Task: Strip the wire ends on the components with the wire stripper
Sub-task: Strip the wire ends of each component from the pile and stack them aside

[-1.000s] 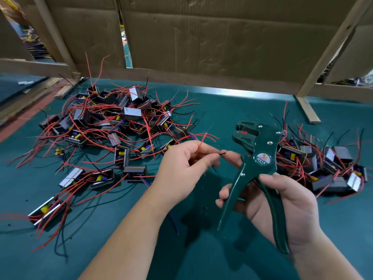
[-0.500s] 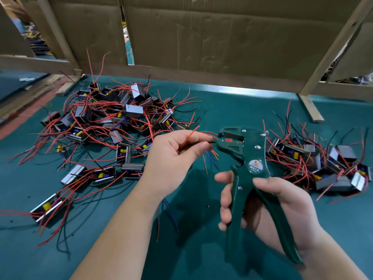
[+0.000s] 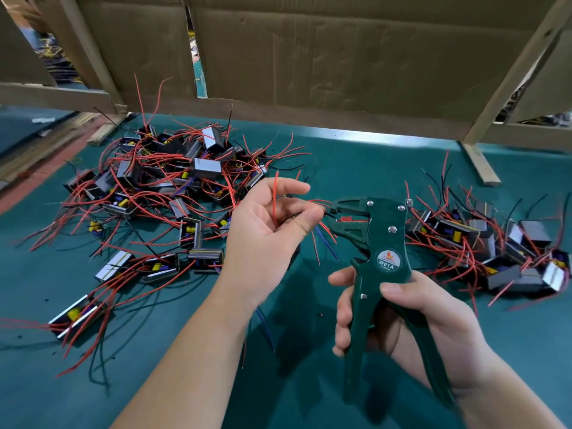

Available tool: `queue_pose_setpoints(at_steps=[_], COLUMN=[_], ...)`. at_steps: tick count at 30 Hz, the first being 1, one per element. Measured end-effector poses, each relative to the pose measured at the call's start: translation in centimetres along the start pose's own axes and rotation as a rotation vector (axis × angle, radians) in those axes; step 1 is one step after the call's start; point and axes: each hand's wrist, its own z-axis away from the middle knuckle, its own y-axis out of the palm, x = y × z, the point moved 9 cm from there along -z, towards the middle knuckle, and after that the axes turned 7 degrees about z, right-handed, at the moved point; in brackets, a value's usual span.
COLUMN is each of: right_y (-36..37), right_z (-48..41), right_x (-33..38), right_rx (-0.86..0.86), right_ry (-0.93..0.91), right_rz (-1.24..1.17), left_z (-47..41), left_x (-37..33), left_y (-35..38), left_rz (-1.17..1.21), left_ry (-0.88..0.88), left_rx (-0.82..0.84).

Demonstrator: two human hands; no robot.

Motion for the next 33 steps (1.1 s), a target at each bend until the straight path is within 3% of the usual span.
queue_pose_setpoints(at_steps=[17,33], right_y=[-0.7,-1.0], right_z=[0.0,0.1], right_x=[0.2,0.1], right_rx=[-0.081,-0.099], right_ry=[-0.036,-0.042], right_rz=[0.067,0.110], left_z=[0.5,0.7], left_x=[-0.7,-1.0], left_y=[0.9,0.8], left_rz=[0.058,-0.076], left_ry=[0.034,0.091], left_rx=[-0.011,0.004])
